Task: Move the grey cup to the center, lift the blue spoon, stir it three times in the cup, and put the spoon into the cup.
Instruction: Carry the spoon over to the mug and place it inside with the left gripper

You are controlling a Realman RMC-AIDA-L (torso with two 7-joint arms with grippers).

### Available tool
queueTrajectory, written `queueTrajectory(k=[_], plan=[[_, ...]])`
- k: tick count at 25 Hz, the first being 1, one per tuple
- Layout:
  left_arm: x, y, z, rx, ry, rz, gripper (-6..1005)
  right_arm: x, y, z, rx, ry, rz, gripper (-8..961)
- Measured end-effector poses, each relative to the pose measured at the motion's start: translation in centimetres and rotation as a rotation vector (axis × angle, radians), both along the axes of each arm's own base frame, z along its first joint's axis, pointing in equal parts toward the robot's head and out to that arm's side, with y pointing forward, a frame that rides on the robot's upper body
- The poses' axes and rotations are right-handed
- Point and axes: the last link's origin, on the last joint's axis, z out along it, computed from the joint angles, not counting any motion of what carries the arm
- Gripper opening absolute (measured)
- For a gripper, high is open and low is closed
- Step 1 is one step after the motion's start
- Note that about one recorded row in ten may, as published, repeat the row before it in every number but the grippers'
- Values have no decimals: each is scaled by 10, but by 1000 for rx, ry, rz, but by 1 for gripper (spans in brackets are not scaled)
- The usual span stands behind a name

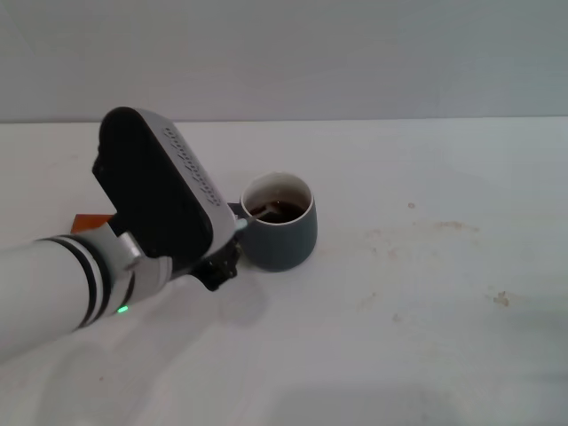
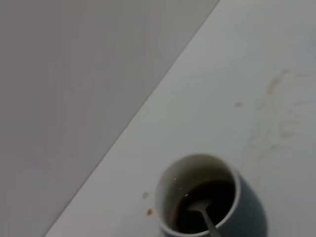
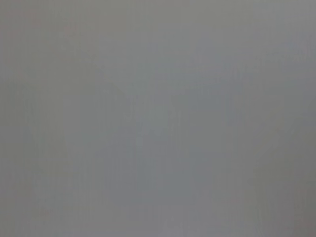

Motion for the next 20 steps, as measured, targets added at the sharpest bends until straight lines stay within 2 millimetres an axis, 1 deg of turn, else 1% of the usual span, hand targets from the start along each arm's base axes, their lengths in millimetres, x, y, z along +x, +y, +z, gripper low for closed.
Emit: queueTrajectory(k=[5,9,11,14,20], plan=[[-4,11,3,24,6,3,171,-1,0,-1,0,3,1,-1],[1,16,0,18,2,-17,171,-1,0,-1,-1,3,1,-1],[3,16,-1,14,0,-22,171,-1,0,-1,-1,3,0,-1],[11,14,-9,-10,-2,-51,171,0,0,-1,-1,3,-1,-1],[18,8,-15,-32,-4,-71,171,0,1,0,1,2,-1,-1]])
